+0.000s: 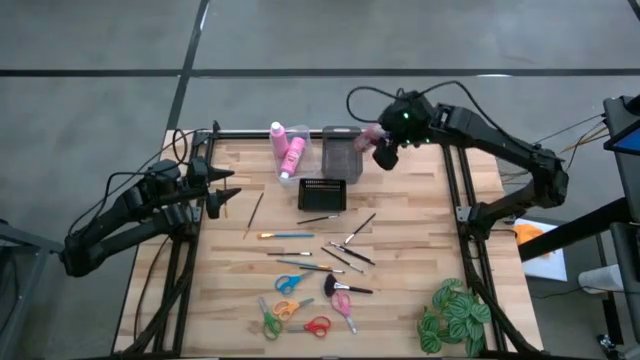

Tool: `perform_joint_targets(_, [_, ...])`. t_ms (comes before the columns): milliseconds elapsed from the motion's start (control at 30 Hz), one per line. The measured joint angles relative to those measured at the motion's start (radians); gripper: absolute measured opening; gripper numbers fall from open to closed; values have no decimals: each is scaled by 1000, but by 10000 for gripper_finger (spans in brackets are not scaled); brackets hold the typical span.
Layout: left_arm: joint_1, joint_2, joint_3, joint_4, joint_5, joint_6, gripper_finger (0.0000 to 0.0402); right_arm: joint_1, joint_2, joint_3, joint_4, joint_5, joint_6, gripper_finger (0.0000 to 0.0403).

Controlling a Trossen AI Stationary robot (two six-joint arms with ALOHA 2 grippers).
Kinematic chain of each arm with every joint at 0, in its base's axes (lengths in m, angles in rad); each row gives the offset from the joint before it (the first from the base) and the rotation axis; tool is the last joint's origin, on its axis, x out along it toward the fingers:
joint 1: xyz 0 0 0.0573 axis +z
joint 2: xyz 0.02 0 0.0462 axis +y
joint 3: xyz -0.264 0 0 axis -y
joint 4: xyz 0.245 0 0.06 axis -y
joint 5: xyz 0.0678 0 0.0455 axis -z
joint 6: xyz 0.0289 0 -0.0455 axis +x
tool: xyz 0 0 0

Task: Pick & Place Paint Supplies
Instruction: Put the red paint bottle into the transparent bin

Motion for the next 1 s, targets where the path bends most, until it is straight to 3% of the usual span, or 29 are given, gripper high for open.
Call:
perform_joint_targets(600, [0,0,0,0,0,0,311,-10,506,517,-130,-196,-224,225])
perform_joint_targets(1000, [0,0,0,0,0,0,311,1,733,749,-181,-266,-263,225])
